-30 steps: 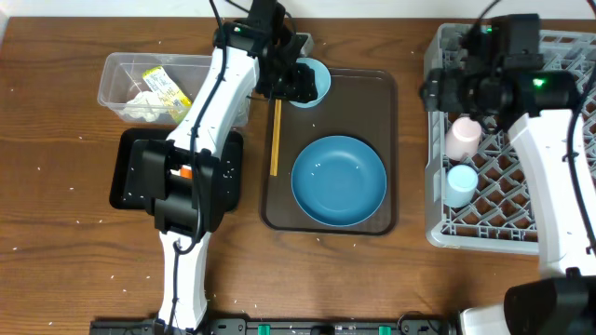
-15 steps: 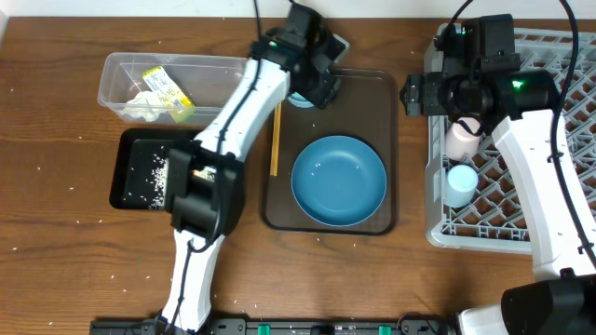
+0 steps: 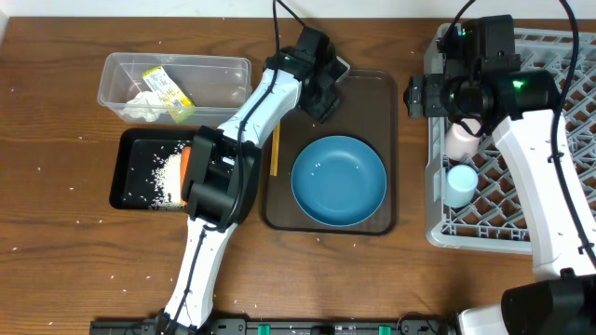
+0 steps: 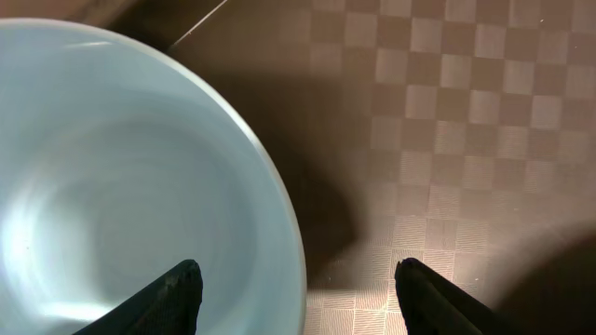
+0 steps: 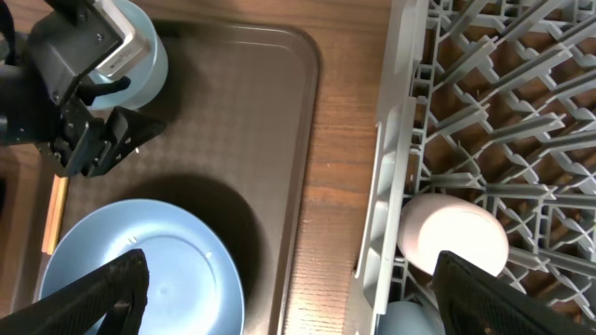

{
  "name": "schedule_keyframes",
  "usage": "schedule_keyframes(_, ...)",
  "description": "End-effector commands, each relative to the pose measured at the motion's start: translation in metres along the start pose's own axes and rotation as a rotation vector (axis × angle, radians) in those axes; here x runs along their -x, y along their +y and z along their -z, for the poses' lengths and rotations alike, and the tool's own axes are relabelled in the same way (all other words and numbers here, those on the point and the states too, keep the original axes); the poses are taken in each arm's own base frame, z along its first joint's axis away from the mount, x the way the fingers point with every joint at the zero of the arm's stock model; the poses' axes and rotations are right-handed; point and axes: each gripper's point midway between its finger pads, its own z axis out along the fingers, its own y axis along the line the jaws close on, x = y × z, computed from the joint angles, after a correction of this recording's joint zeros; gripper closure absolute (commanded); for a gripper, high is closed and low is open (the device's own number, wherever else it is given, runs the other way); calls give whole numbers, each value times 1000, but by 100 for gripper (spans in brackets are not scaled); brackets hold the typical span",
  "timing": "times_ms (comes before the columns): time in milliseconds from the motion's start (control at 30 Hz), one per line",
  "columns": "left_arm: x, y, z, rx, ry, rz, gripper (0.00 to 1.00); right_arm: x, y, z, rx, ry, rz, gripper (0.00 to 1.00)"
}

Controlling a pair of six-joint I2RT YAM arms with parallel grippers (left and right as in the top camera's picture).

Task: Sort waste into correct bins and load items into the dishwasher rack
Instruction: 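Grasp the light-blue bowl on the brown tray with the left gripper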

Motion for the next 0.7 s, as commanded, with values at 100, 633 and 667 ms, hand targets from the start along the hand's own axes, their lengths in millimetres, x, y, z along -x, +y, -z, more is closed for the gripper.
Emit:
schedule_keyframes(100,-3,5,-2,13,7,25,32,3,-7,1,-25,-7,2,9)
schedule_keyframes(633,-2,-96,-9,-164,62,-81,33,5,-12,1,-31,-14,-8,9)
schedule_keyframes(667,-3,-105,-10,-172,70,-95,33,5,-13,1,-33,-13,-11,9)
